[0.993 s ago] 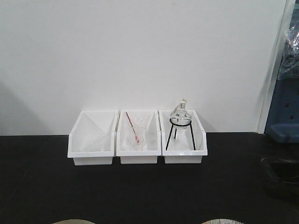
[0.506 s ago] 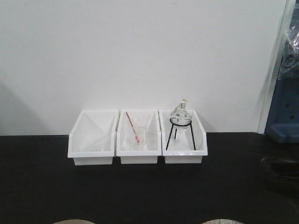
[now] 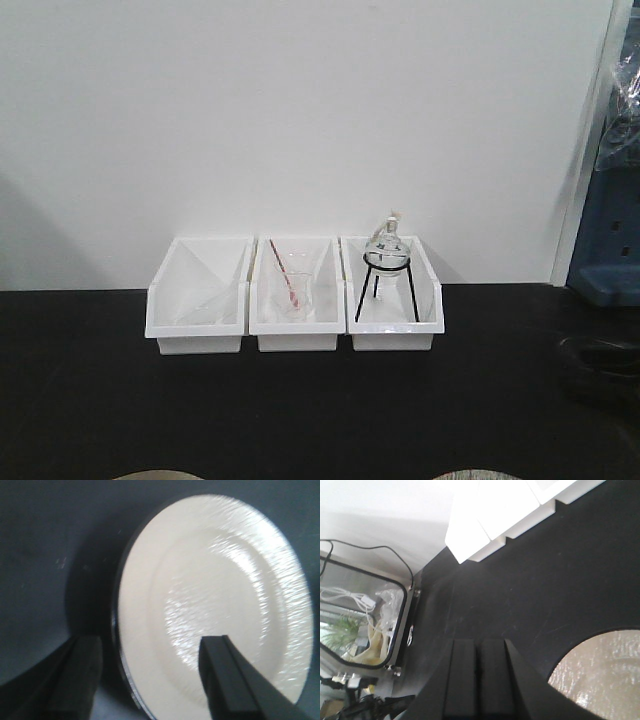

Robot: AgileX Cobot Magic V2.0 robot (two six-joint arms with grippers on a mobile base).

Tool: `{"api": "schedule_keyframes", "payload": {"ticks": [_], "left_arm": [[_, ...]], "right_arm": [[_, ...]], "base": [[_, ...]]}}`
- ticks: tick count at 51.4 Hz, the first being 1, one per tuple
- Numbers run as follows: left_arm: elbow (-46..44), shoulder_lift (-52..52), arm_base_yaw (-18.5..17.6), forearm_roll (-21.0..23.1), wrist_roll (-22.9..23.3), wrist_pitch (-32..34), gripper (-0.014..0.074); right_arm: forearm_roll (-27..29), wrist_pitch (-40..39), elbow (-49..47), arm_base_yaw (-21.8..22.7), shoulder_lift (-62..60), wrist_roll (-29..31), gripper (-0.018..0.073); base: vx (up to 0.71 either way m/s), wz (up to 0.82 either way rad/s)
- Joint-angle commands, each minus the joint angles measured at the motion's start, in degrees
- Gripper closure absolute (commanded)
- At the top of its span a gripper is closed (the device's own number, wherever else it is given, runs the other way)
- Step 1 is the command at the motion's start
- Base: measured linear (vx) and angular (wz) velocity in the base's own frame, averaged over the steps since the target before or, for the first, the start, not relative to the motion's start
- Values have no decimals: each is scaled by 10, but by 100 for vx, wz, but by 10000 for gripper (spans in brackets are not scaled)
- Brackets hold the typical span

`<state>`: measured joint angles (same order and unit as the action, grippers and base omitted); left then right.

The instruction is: Arrange circular plates on left workspace

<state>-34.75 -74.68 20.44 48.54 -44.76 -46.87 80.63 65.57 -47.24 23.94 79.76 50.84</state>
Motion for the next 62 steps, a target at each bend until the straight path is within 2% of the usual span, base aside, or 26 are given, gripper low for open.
{"api": "schedule_keyframes", "payload": {"ticks": [1,11,15,20,23,28,34,40,46,54,58,62], "left_arm": [[-12,-27,1,30,7,-3,36],[-12,-118,1,96,-63,3,43],[-12,-149,1,137,-89,-22,53],[-12,-171,-3,185,-127,-67,109],[-12,-179,-8,210,-139,-81,186],[-12,-186,-9,222,-143,-82,336],[-12,-187,-8,218,-142,-83,603],[-12,-187,-8,228,-142,-95,605],[-12,-185,-8,275,-148,-135,603],[-13,-185,-12,390,-162,-197,599],[-14,-185,-27,458,-162,-191,598],[-16,-185,-46,512,-162,-156,598]], "right_arm": [[44,18,-12,-8,-15,12,563],[44,19,-12,-8,-15,13,563],[44,19,-12,-8,-15,13,563],[44,19,-12,-8,-15,13,563],[44,19,-12,-8,-15,13,563],[44,19,-12,-8,-15,13,563],[44,24,-12,-8,-15,13,563],[43,26,-12,-8,-15,13,563],[42,28,-12,-8,-15,13,563],[42,29,-12,-8,-15,13,563],[42,29,-12,-8,-15,14,563],[42,29,-12,-8,-15,20,563]], "base": [[0,0],[0,0],[0,0],[0,0],[0,0],[0,0],[0,0],[0,0],[0,0],[0,0],[0,0],[0,0]]}}
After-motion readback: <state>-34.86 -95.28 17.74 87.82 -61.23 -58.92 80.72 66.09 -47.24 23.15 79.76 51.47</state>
